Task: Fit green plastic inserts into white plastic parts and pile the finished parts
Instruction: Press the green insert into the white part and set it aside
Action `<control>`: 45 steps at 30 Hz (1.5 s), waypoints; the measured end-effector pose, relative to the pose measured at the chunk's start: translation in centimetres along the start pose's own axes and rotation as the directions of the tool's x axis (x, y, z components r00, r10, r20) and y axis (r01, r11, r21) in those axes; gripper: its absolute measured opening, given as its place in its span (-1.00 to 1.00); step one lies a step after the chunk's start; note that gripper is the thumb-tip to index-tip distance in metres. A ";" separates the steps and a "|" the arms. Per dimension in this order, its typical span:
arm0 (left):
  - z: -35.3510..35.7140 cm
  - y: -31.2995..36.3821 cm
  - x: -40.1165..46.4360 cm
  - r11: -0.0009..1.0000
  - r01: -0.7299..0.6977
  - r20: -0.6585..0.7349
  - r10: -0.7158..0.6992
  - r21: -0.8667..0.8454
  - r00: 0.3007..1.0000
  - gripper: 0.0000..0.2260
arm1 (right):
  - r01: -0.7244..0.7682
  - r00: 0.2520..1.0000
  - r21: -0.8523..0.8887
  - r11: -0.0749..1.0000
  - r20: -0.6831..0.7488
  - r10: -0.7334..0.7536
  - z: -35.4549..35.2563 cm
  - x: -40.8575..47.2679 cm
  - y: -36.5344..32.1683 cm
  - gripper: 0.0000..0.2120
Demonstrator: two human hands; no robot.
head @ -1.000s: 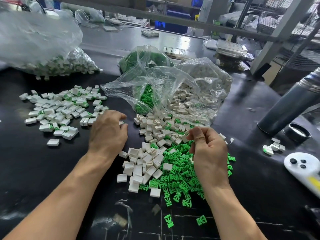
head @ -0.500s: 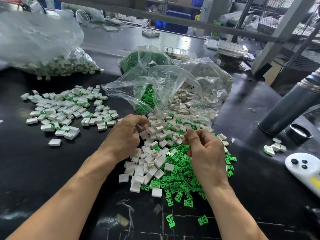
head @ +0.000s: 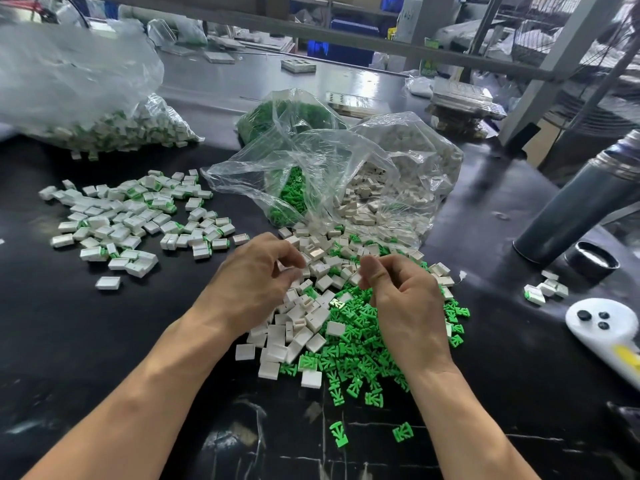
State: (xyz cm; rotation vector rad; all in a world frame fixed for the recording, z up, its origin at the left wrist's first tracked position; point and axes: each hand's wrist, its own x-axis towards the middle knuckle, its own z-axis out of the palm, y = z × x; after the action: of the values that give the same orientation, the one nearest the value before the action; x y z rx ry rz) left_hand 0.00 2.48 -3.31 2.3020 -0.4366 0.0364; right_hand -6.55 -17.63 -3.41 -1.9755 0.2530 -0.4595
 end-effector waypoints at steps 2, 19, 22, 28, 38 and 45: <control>0.2 0.2 -0.2 1.000 -0.017 0.077 0.016 0.019 0.997 -0.87 | 0.020 0.998 -0.061 0.998 0.057 -0.017 0.1 -0.3 -0.1 -0.69; 0.5 0.0 0.2 0.986 -0.040 0.070 0.029 0.159 0.997 -0.87 | 0.168 0.979 -0.601 0.782 0.194 -0.062 4.7 -0.4 -1.4 -0.77; 0.7 0.1 0.2 0.987 -0.040 0.076 0.029 0.156 0.997 -0.86 | 0.160 0.977 -0.606 0.779 0.213 -0.035 4.6 -0.4 -1.3 -0.79; 0.8 -0.1 0.4 0.985 -0.046 0.111 0.027 0.167 0.993 -0.84 | 0.162 0.970 -0.607 0.778 0.242 -0.013 4.6 -0.2 -1.7 -0.76; 0.7 -0.3 0.3 0.986 -0.090 0.087 0.078 0.138 0.993 -0.92 | 0.212 0.960 -0.556 0.804 0.272 -0.065 3.7 -0.5 -1.2 -0.82; 0.0 -0.3 -0.1 0.998 -0.045 -0.035 0.043 -0.049 0.998 -0.88 | 0.231 0.949 -0.553 0.801 0.311 -0.058 3.4 -0.7 -1.1 -0.83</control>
State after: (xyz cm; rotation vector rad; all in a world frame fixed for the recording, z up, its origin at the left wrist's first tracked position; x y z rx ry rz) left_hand 0.00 2.71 -3.53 2.2396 -0.4656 0.0857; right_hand -5.76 -14.10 -3.82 -2.6545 0.0575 -0.1969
